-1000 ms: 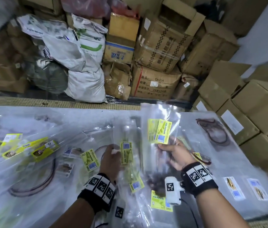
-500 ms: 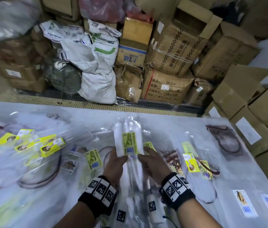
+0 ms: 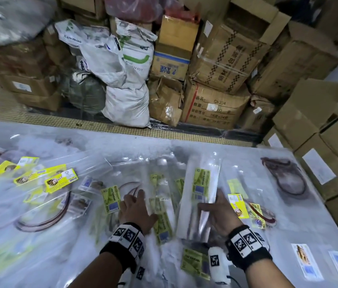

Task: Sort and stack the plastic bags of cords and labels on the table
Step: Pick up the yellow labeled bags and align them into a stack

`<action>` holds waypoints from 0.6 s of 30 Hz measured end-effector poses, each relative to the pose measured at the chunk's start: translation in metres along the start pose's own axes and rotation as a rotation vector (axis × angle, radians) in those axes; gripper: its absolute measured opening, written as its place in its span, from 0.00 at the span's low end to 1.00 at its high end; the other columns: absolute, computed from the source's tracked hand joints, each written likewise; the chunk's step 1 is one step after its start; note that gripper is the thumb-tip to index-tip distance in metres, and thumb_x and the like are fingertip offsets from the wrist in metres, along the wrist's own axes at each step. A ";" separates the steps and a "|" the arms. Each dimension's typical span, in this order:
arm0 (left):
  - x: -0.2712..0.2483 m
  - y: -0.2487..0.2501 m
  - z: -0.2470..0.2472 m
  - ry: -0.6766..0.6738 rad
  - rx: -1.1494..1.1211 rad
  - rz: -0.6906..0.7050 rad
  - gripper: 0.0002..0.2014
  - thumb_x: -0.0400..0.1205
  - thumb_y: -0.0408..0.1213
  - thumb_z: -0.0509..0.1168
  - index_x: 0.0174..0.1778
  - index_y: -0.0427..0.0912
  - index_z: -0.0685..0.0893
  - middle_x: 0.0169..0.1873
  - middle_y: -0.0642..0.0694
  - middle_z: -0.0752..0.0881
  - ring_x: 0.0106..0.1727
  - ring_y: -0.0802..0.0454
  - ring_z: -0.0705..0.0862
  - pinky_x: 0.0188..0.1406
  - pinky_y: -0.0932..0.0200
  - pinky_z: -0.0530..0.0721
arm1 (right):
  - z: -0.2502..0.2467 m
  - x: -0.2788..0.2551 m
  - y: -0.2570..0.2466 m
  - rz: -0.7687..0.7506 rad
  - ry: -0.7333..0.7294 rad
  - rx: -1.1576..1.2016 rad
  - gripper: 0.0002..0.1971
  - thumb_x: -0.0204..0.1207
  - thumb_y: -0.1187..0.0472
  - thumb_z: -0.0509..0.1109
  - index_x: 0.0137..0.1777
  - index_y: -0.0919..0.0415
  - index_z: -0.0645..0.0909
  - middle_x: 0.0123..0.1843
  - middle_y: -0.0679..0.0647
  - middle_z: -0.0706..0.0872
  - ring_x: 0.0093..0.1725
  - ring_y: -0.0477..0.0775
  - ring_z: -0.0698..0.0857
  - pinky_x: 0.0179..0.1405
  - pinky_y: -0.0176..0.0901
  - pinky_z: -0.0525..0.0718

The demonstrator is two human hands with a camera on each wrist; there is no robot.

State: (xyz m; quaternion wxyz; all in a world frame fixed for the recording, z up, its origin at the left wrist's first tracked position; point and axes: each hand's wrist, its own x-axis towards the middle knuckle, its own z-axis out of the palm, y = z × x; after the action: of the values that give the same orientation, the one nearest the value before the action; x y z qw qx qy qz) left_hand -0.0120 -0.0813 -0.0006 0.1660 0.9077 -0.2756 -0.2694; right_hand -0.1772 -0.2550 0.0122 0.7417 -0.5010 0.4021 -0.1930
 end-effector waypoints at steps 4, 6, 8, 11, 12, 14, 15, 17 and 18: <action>0.011 0.006 0.005 0.030 -0.079 -0.081 0.44 0.75 0.46 0.75 0.80 0.45 0.55 0.73 0.34 0.64 0.72 0.34 0.69 0.68 0.43 0.77 | -0.007 0.008 0.016 0.078 0.064 -0.252 0.35 0.66 0.83 0.72 0.73 0.59 0.74 0.60 0.58 0.90 0.56 0.59 0.89 0.54 0.46 0.88; 0.017 0.006 0.003 0.054 -0.182 -0.100 0.48 0.71 0.43 0.79 0.81 0.41 0.56 0.74 0.34 0.69 0.73 0.35 0.72 0.69 0.45 0.77 | -0.007 0.009 0.023 0.082 0.075 -0.318 0.39 0.60 0.76 0.76 0.74 0.58 0.75 0.59 0.57 0.91 0.60 0.61 0.88 0.65 0.58 0.84; 0.022 0.003 0.002 0.080 -0.261 -0.095 0.47 0.68 0.39 0.81 0.80 0.40 0.62 0.73 0.39 0.74 0.73 0.40 0.75 0.70 0.51 0.77 | -0.009 0.013 0.030 0.070 0.091 -0.366 0.36 0.61 0.75 0.77 0.72 0.58 0.77 0.58 0.55 0.91 0.59 0.59 0.88 0.67 0.60 0.83; 0.025 0.003 0.000 0.123 -0.285 -0.074 0.30 0.71 0.33 0.75 0.70 0.41 0.75 0.65 0.40 0.81 0.64 0.41 0.80 0.63 0.51 0.81 | -0.006 0.015 0.028 0.068 0.098 -0.394 0.31 0.65 0.79 0.76 0.69 0.60 0.79 0.56 0.54 0.92 0.57 0.58 0.89 0.65 0.59 0.84; 0.026 0.003 0.000 0.146 -0.309 -0.063 0.25 0.71 0.32 0.73 0.65 0.41 0.78 0.60 0.40 0.82 0.58 0.40 0.82 0.57 0.49 0.83 | -0.006 0.015 0.027 0.068 0.093 -0.397 0.30 0.66 0.80 0.75 0.68 0.60 0.80 0.54 0.54 0.92 0.56 0.57 0.90 0.64 0.58 0.85; 0.023 0.004 -0.001 0.193 -0.379 -0.031 0.20 0.73 0.30 0.70 0.60 0.42 0.77 0.53 0.41 0.81 0.48 0.41 0.82 0.44 0.53 0.80 | -0.003 0.013 0.021 0.061 0.083 -0.408 0.27 0.67 0.82 0.73 0.65 0.60 0.81 0.52 0.55 0.92 0.54 0.57 0.90 0.60 0.52 0.86; 0.021 0.005 -0.001 0.222 -0.400 0.002 0.16 0.75 0.29 0.67 0.59 0.43 0.76 0.50 0.40 0.81 0.44 0.42 0.80 0.39 0.56 0.77 | -0.001 0.012 0.017 0.054 0.074 -0.426 0.27 0.68 0.82 0.73 0.63 0.59 0.81 0.52 0.54 0.91 0.54 0.57 0.89 0.57 0.50 0.86; 0.017 0.007 -0.004 0.285 -0.475 0.083 0.07 0.81 0.31 0.61 0.52 0.44 0.73 0.42 0.41 0.82 0.37 0.44 0.79 0.30 0.58 0.71 | 0.001 0.009 0.009 0.039 0.028 -0.451 0.27 0.70 0.82 0.72 0.63 0.55 0.78 0.53 0.51 0.89 0.56 0.56 0.87 0.52 0.44 0.84; 0.014 0.009 -0.006 0.289 -0.544 0.099 0.04 0.84 0.33 0.60 0.51 0.44 0.72 0.38 0.42 0.82 0.36 0.44 0.80 0.30 0.57 0.73 | 0.003 0.009 0.005 0.048 0.005 -0.453 0.27 0.71 0.81 0.71 0.63 0.54 0.77 0.53 0.49 0.87 0.55 0.53 0.86 0.49 0.41 0.82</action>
State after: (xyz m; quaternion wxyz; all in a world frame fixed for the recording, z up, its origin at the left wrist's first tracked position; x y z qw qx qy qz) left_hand -0.0020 -0.0955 0.0025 0.4532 0.8443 -0.2109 -0.1931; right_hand -0.1704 -0.2571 0.0044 0.6134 -0.6446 0.4490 -0.0814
